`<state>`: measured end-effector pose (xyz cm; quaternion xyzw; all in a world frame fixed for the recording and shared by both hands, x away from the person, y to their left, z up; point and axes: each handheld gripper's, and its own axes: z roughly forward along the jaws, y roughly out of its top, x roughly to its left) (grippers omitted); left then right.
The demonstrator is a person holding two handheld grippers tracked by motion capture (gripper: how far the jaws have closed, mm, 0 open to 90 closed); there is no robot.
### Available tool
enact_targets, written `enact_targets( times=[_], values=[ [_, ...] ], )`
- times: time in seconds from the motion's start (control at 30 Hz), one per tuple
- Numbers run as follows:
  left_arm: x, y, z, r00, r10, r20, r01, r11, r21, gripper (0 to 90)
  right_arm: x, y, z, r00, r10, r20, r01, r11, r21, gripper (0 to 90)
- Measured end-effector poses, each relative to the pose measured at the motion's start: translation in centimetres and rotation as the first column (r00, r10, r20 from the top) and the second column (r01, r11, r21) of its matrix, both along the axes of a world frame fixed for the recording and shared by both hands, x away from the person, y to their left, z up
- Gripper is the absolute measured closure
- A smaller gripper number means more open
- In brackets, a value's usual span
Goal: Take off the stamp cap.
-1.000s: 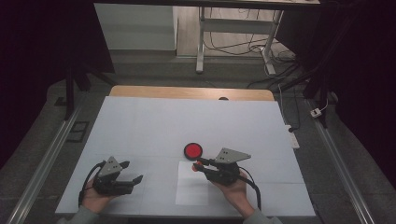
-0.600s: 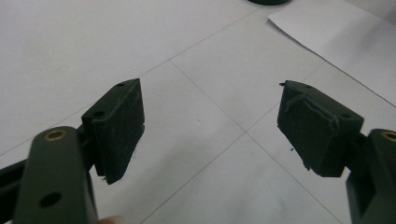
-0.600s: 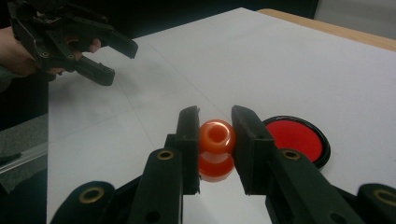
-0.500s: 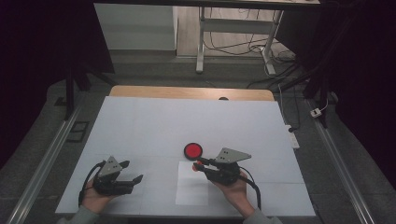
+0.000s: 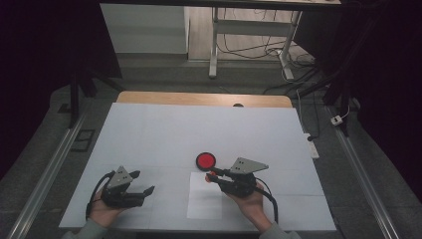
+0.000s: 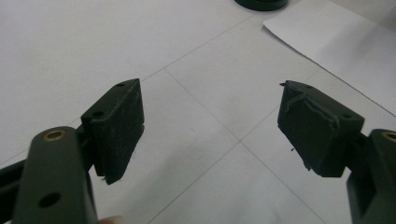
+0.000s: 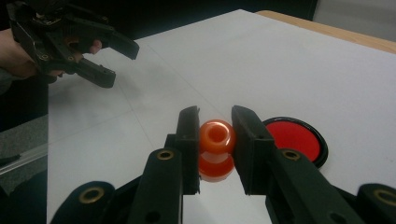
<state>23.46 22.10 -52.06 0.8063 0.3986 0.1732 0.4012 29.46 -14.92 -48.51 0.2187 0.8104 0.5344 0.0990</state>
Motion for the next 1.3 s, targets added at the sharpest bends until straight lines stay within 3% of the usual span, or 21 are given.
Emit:
enact_targets(
  times=[1.3],
  values=[
    [1.6,-4.4,1.2,0.9958,-0.089,0.020,0.089,0.9959,0.017,21.4,-0.2,0.0,0.2,0.9999,0.009,0.011,-0.009,1.000,0.011,71.9]
  ],
)
